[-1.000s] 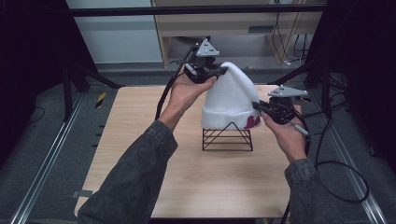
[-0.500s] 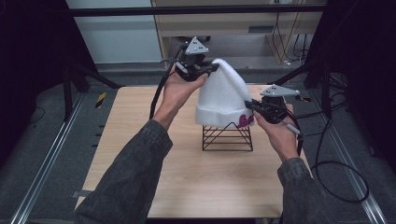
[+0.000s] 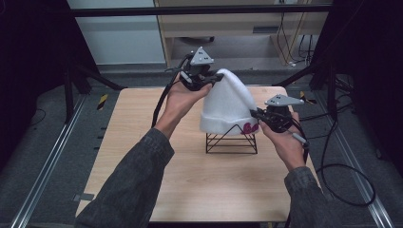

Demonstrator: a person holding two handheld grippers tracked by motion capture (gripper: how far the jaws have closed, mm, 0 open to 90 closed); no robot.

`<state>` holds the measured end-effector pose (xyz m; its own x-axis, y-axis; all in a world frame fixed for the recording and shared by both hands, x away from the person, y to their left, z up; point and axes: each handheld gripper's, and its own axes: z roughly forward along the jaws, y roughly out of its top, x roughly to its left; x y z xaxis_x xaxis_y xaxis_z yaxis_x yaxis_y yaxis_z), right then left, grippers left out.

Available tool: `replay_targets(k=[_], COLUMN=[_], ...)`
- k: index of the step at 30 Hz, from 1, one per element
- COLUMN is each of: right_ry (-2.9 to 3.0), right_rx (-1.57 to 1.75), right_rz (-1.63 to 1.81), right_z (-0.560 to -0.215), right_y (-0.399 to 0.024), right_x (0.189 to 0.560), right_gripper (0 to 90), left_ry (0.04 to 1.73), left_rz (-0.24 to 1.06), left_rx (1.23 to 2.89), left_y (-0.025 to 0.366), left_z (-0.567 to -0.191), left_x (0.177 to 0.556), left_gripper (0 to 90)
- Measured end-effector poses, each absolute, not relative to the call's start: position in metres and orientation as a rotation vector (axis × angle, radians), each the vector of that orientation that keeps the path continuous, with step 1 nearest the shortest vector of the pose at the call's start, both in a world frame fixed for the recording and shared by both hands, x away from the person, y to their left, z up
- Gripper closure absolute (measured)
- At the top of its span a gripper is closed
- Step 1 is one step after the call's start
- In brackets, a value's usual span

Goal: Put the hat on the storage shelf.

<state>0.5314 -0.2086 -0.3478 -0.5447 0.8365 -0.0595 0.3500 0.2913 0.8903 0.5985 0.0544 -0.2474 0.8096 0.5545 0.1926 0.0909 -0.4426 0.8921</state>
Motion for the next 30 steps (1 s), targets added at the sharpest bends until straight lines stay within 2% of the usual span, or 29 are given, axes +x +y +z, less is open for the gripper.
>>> replay_targets(k=[30], right_ry=[2.124], right_rx=[1.106], right_rz=[1.107], right_z=[-0.397], right_y=[-0.225], right_x=[0.518], right_gripper=[82.3], left_ry=[0.405], left_rz=[0.501], left_rx=[2.109], left_y=[0.033], left_z=[-0.287], left_x=[0.577], left_gripper=[80.6])
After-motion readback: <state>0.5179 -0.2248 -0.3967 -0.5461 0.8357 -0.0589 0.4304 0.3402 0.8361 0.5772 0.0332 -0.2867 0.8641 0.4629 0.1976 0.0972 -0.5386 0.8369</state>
